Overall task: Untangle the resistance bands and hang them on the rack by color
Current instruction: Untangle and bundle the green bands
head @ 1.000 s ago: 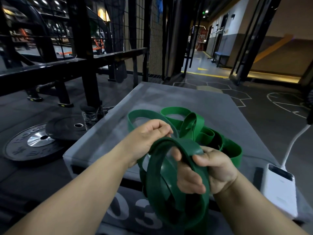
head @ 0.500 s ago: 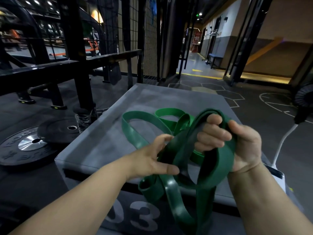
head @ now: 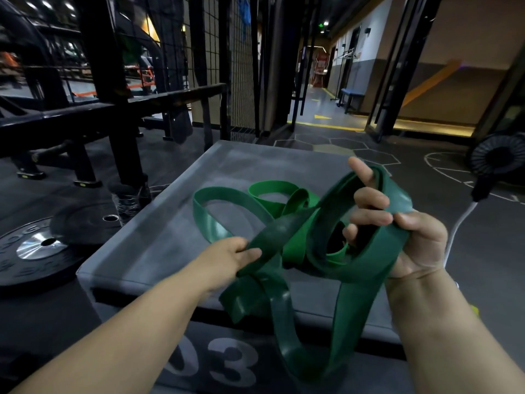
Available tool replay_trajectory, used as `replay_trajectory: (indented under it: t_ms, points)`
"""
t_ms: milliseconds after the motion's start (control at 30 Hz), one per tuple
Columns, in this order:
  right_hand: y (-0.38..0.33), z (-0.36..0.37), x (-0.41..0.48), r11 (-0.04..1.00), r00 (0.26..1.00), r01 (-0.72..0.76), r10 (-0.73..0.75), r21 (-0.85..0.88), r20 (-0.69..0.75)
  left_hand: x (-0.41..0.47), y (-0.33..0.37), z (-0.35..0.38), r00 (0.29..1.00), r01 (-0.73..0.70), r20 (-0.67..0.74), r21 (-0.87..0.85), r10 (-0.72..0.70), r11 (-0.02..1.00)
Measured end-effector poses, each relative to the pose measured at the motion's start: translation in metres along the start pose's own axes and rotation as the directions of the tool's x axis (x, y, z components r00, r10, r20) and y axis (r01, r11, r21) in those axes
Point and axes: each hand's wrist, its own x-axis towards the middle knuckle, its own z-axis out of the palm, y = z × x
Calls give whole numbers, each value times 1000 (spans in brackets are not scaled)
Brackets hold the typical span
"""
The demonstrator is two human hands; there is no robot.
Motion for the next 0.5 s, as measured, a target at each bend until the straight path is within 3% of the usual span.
replay_trajectory:
  t_ms: [167,367,500]
  points:
    - [-7,3,-5,997,997,61,-60,36,-46,-16,26,-32,992,-93,-121,-422,45,902]
    - [-9,9,-4,989,980,145,-141,15,-137,-38,38,-61,978,-207,-42,-261,204,943]
    - [-9,12,-2,977,970,201,-188,73,-154,-39,31,-51,966,-145,197,-114,166,983]
